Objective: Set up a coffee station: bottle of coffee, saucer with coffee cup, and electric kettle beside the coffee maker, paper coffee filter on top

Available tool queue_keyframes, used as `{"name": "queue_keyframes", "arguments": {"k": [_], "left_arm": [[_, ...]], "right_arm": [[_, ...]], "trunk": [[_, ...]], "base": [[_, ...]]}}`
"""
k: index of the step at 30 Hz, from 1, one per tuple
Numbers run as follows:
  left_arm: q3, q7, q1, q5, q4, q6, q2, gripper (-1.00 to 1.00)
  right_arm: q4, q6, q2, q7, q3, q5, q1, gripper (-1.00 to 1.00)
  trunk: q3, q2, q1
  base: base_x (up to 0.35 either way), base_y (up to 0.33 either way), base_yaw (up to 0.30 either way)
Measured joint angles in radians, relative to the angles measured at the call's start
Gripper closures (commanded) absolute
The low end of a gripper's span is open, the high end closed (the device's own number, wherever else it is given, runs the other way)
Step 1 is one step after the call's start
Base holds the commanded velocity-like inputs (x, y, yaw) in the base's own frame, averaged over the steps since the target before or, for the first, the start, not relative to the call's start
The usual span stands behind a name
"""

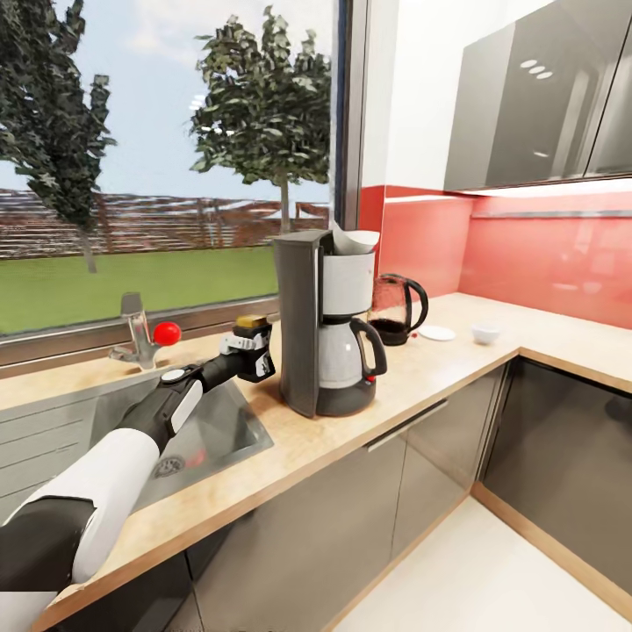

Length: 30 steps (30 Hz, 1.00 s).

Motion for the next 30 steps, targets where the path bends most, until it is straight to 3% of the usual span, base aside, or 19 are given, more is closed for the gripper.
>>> {"name": "queue_keyframes", "arguments": {"k": [4, 30], "left_arm": [[0.000, 0.000, 0.000, 0.000, 0.000, 0.000, 0.000, 1.00], [0.000, 0.001, 0.000, 0.000, 0.001, 0.000, 0.000, 1.00]], "right_arm": [[0.003, 0.000, 0.000, 0.000, 0.000, 0.000, 0.000, -1.00], [0.008, 0.001, 0.000, 0.000, 0.000, 0.000, 0.000, -1.00]], "trunk": [[-0.013, -0.028, 0.015], [-0.013, -0.028, 0.015]], "base": [[0.000, 0.000, 0.000], [0.023, 0.000, 0.000]]}}
